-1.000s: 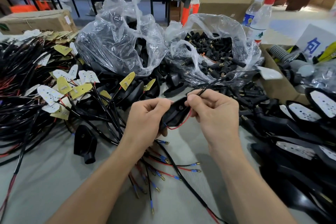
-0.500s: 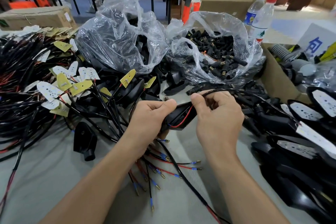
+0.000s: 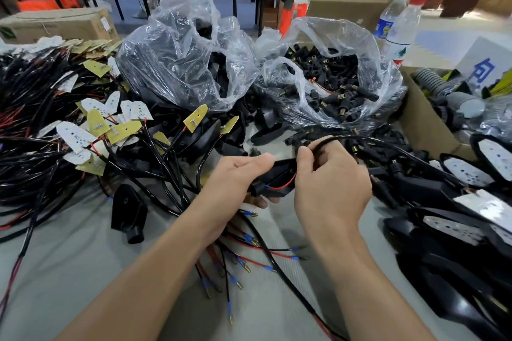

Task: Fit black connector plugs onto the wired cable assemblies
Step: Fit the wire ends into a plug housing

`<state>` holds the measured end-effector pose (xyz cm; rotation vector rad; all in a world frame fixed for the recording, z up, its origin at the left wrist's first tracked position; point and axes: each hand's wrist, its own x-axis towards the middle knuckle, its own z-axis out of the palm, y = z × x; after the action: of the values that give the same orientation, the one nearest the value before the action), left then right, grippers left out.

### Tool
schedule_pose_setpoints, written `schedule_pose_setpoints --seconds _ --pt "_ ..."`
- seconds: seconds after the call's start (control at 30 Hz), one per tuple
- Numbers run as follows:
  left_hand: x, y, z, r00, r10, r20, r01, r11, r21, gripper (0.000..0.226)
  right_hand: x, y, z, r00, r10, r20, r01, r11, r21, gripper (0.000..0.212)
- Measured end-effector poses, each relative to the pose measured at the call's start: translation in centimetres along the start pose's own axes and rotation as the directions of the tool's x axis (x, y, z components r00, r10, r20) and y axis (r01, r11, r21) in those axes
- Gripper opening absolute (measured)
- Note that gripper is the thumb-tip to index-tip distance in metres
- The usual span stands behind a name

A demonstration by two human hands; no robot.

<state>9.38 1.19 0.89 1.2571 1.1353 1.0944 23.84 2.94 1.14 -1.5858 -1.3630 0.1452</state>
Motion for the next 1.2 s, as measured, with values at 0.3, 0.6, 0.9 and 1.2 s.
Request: schedule_pose_setpoints --seconds 0.3,0.6,0.9,1.2 --pt "0.1 -0.4 0.1 0.998 -0.040 0.056 0.043 0.998 -0.054 0.028 0.5 0.3 -0.1 0.992 0.094 0.084 -0.095 0.995 0.008 0.024" --pt "0.0 -0.4 -0.5 0.996 0.003 0.092 -0.002 1.000 -0.008 0.053 0.8 0.8 0.2 0.986 0.088 0.141 -0.086 0.996 -0.027 0.025" --pt "0.4 -1.0 -0.6 0.992 0.040 -0.117 -0.044 0.999 -0.031 0.037 1.9 1.6 -0.2 0.881 0.103 0.463 -0.371 0.757 0.538 0.015" --pt "1.1 -1.9 -0.6 0.958 -0.008 -0.286 0.013 1.000 0.017 0.029 1.9 1.5 -0.6 0.920 -0.052 0.389 -0.171 0.838 0.518 0.010"
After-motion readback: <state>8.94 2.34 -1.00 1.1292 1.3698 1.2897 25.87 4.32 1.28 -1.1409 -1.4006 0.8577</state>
